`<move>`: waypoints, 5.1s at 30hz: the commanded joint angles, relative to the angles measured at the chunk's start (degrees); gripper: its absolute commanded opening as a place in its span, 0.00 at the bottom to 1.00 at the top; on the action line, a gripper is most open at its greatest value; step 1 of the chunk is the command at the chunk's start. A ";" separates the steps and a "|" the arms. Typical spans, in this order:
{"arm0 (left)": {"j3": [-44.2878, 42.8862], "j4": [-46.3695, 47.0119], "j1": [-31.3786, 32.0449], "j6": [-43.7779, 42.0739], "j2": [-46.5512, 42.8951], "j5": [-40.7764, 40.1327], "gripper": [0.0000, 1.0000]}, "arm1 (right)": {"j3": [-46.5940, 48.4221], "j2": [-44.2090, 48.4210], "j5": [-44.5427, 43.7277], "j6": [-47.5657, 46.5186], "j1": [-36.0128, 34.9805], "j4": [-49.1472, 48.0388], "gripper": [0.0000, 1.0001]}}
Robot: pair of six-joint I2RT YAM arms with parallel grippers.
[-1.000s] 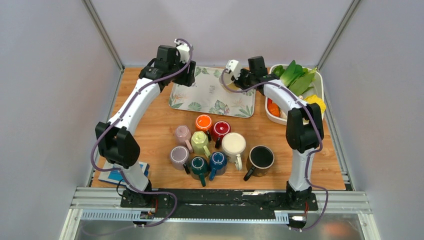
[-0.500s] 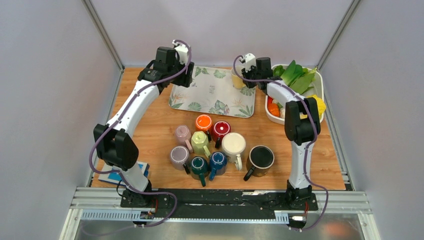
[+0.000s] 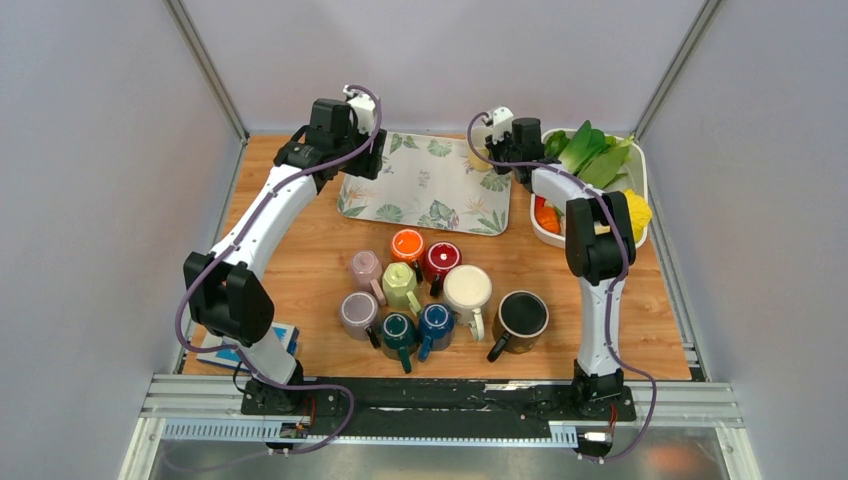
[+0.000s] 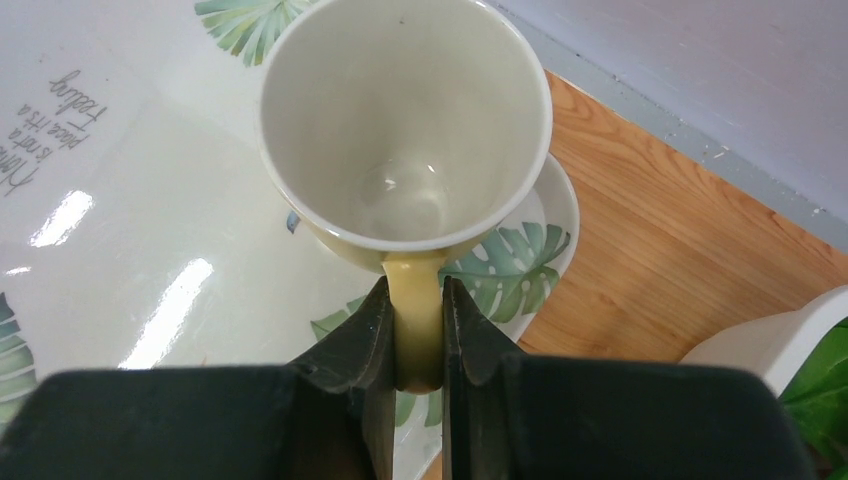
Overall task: Turn the mug right side up
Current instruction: Place the cup on the tray, then move the cup to the center of the board.
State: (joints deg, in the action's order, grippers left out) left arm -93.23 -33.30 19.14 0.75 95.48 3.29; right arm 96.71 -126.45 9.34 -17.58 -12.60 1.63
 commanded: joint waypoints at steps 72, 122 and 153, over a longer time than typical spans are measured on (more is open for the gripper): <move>27.70 -17.01 -0.33 -42.38 -13.35 23.52 0.70 | -19.10 28.36 28.09 -20.90 -13.42 23.11 0.91; 38.53 7.17 -0.24 -37.12 -17.82 21.77 0.79 | -19.71 15.65 23.63 -5.88 -20.62 12.11 0.92; 33.22 20.28 -6.43 -2.62 -9.18 13.85 0.70 | 0.15 6.64 31.32 -5.55 -16.44 13.73 0.95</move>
State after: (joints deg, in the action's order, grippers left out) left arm -56.84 -15.16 12.93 -9.80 84.25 14.68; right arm 92.03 -116.42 40.16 -22.79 -29.47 16.27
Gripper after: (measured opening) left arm 0.704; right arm 0.959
